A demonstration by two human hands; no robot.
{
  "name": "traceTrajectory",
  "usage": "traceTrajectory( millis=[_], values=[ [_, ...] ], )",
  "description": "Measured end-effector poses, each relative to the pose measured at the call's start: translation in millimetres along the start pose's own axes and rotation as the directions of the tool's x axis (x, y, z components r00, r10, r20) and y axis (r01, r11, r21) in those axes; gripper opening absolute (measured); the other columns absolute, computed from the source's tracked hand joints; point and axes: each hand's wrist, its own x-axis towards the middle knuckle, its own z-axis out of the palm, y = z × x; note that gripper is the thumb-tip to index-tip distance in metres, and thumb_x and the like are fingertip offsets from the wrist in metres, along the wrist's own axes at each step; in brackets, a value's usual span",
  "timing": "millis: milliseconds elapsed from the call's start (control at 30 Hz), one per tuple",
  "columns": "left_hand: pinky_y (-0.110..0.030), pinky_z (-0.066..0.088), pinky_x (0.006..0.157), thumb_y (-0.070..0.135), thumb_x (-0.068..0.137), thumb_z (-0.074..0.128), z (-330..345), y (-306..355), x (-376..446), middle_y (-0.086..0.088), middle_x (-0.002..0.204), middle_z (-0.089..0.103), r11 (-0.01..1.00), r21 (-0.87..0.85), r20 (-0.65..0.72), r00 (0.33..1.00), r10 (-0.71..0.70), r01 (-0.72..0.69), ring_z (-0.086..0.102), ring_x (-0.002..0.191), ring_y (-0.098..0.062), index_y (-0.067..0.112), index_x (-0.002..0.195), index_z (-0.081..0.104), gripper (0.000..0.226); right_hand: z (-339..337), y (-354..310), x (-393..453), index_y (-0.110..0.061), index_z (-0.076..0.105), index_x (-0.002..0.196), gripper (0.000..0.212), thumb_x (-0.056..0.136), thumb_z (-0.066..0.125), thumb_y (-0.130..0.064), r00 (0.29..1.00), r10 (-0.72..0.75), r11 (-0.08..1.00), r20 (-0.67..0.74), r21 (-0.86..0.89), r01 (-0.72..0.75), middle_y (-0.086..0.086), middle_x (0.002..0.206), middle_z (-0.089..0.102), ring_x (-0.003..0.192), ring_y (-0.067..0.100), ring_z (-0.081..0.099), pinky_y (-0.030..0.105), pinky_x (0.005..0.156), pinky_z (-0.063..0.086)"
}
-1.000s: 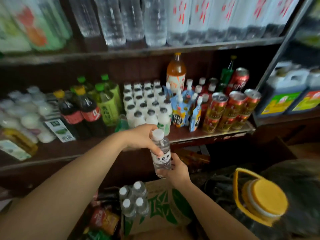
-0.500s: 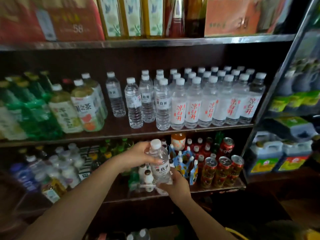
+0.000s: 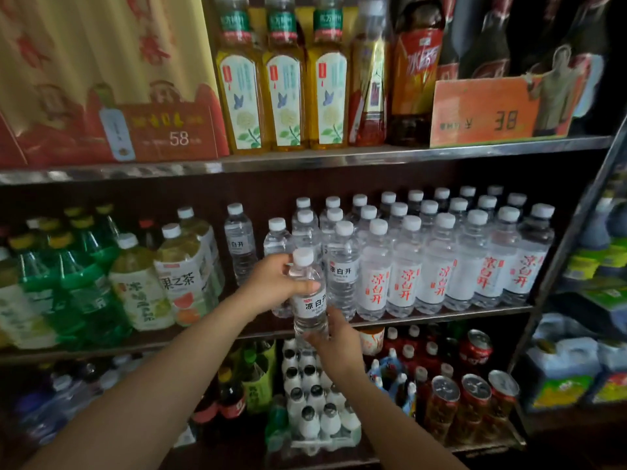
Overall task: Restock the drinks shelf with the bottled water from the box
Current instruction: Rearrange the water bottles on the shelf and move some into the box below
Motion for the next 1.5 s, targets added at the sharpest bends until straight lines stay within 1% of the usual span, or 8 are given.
traceTrajectory(
  millis=[167, 367, 700, 1000, 1167, 1267, 1367, 1500],
  values=[
    [-0.042, 0.054, 0.089, 0.047, 0.051, 0.084, 1, 7, 30, 0.009, 0.094, 0.073, 0.997, 0.056, -0.141, 0.989, 0.052, -0.045, 0.069, 0.089, -0.01, 0.025, 0.092, 0.069, 0.049, 8, -10, 33, -0.018, 0.05, 0.132, 0.048, 0.087, 0.067, -0.019, 0.987, 0.041, 0.996, -0.153, -0.073, -0.053, 0.0, 0.122, 0.061, 0.11, 0.018, 0.058, 0.033, 0.093, 0.05],
    [-0.024, 0.05, 0.072, 0.053, 0.062, 0.079, 19, 4, 42, 0.01, 0.097, 0.071, 0.954, 0.297, -0.288, 0.947, 0.139, -0.05, 0.066, 0.088, -0.008, 0.022, 0.102, 0.068, 0.052, 18, -5, 43, -0.015, 0.055, 0.094, 0.004, 0.092, 0.054, -0.019, 0.975, -0.038, 0.954, -0.218, -0.298, -0.03, 0.005, 0.085, 0.067, 0.077, 0.022, 0.062, 0.032, 0.064, 0.047],
    [-0.031, 0.051, 0.075, 0.054, 0.075, 0.068, 21, 9, 63, -0.002, 0.101, 0.07, 0.902, 0.431, -0.297, 0.944, 0.145, -0.003, 0.066, 0.094, -0.022, 0.014, 0.104, 0.064, 0.05, 23, -3, 57, -0.014, 0.066, 0.094, 0.016, 0.093, 0.05, -0.012, 0.972, -0.064, 0.939, -0.226, -0.344, -0.018, 0.008, 0.085, 0.069, 0.078, 0.023, 0.062, 0.028, 0.065, 0.044],
    [-0.03, 0.045, 0.065, 0.03, 0.089, 0.062, 14, 25, 55, -0.005, 0.084, 0.063, 0.78, 0.626, -0.244, 0.945, 0.219, -0.019, 0.062, 0.079, -0.021, 0.005, 0.095, 0.065, 0.026, 20, -4, 60, -0.01, 0.061, 0.092, 0.014, 0.093, 0.047, -0.011, 0.979, -0.079, 0.919, -0.19, -0.394, -0.003, 0.008, 0.082, 0.066, 0.075, 0.024, 0.061, 0.031, 0.061, 0.046],
    [-0.037, 0.055, 0.077, 0.025, 0.086, 0.064, 5, 31, 46, -0.011, 0.099, 0.067, 0.723, 0.686, -0.23, 0.918, 0.322, -0.082, 0.066, 0.092, -0.028, 0.012, 0.141, 0.039, 0.061, 14, -6, 58, -0.01, 0.062, 0.095, 0.013, 0.092, 0.05, -0.012, 0.99, -0.068, 0.919, -0.122, -0.393, 0.014, 0.008, 0.087, 0.067, 0.076, 0.022, 0.06, 0.029, 0.063, 0.045],
    [-0.04, 0.053, 0.083, 0.026, 0.085, 0.065, 0, 29, 35, -0.01, 0.106, 0.067, 0.727, 0.681, -0.241, 0.912, 0.332, -0.085, 0.064, 0.1, -0.029, 0.012, 0.142, 0.035, 0.066, 9, -7, 53, -0.013, 0.062, 0.1, 0.013, 0.089, 0.057, -0.017, 0.996, -0.076, 0.935, -0.048, -0.35, 0.054, 0.007, 0.091, 0.067, 0.08, 0.021, 0.059, 0.028, 0.069, 0.047],
    [-0.033, 0.05, 0.08, 0.03, 0.084, 0.067, -4, 26, 22, -0.003, 0.111, 0.063, 0.77, 0.633, -0.268, 0.912, 0.309, -0.075, 0.061, 0.1, -0.021, 0.015, 0.114, 0.056, 0.035, 0, -6, 44, -0.021, 0.063, 0.109, 0.027, 0.084, 0.067, -0.028, 0.999, -0.042, 0.945, 0.03, -0.324, 0.05, -0.002, 0.097, 0.069, 0.089, 0.016, 0.063, 0.028, 0.077, 0.051],
    [-0.024, 0.044, 0.082, 0.033, 0.083, 0.069, -7, 20, -2, 0.01, 0.103, 0.064, 0.911, 0.408, -0.151, 0.979, 0.134, -0.062, 0.061, 0.098, -0.011, 0.02, 0.113, 0.06, 0.033, -19, -9, 29, -0.024, 0.059, 0.116, 0.039, 0.081, 0.072, -0.031, 0.992, -0.007, 0.969, 0.122, -0.245, 0.037, -0.006, 0.098, 0.067, 0.09, 0.014, 0.064, 0.029, 0.077, 0.053]
  ],
)
